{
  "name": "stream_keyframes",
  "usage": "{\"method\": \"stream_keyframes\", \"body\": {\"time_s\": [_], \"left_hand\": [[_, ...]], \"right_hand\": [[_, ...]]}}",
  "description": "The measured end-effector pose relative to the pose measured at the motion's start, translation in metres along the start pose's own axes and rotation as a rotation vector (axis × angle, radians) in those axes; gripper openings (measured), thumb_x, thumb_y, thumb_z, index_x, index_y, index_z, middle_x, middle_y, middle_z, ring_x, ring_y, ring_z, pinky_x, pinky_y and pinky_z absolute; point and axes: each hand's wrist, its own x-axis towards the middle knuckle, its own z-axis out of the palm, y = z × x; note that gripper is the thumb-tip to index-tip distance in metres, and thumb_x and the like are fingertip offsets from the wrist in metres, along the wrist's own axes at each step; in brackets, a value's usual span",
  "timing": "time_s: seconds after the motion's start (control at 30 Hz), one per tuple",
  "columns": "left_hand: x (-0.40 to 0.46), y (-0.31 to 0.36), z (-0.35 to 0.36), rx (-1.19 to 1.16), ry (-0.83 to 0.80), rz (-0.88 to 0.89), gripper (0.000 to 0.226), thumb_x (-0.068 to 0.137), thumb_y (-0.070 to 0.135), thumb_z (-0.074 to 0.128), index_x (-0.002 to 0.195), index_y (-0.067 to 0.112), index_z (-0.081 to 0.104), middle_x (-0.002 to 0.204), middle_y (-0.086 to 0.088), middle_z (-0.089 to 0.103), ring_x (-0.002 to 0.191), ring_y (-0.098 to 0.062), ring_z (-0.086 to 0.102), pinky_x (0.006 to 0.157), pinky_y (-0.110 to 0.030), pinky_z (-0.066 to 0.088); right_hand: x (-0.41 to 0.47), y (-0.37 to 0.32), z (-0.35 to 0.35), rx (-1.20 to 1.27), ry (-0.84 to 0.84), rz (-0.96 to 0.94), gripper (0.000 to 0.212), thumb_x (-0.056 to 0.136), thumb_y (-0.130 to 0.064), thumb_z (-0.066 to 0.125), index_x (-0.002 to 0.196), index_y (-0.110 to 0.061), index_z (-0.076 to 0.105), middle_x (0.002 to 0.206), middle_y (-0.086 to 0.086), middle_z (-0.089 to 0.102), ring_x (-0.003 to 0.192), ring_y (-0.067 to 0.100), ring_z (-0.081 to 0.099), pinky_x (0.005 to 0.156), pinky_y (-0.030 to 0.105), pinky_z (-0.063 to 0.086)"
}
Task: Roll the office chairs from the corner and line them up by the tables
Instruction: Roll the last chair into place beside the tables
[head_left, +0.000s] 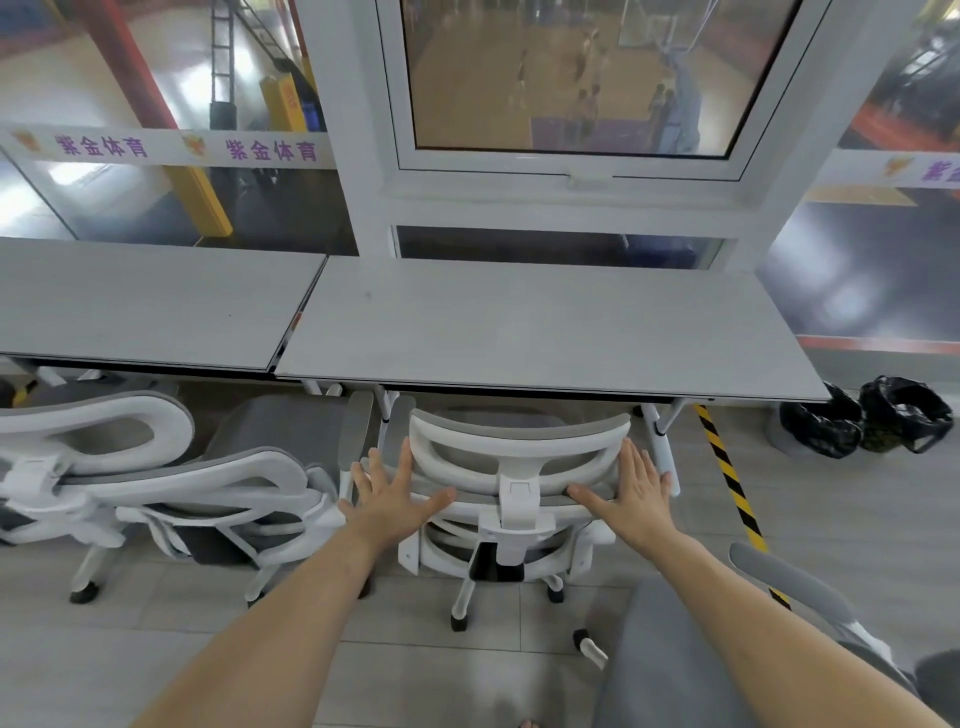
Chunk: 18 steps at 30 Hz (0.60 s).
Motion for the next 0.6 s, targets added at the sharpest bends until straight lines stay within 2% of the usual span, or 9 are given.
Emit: {"method": "stream_keyframes", "body": {"time_s": [0.37, 0.6], "left_hand": [[0.01, 0.001, -0.002, 0.016, 0.025, 0.017, 0.113, 0.063, 0.108, 0.03, 0.14, 0.059, -0.037, 0.167, -0.008, -0.033, 0.153, -0.038, -0.031, 0.119, -0.074, -0.002], [0.001, 0.01, 0.009, 0.101, 0.13, -0.009, 0.107, 0.078, 0.099, 0.018, 0.159, 0.041, -0.022, 0.169, -0.013, -0.026, 0.155, -0.041, -0.022, 0.121, -0.069, -0.005]], "right_hand": [[0.01, 0.001, 0.0, 0.014, 0.001, 0.003, 0.129, 0.067, -0.104, 0.037, 0.163, -0.03, -0.004, 0.173, -0.004, 0.006, 0.159, 0.02, -0.001, 0.126, 0.056, -0.001], [0.009, 0.001, 0.002, 0.022, 0.015, -0.009, 0.124, 0.072, -0.1, 0.039, 0.163, -0.029, -0.003, 0.173, -0.005, 0.005, 0.159, 0.021, -0.004, 0.126, 0.056, -0.005]]}}
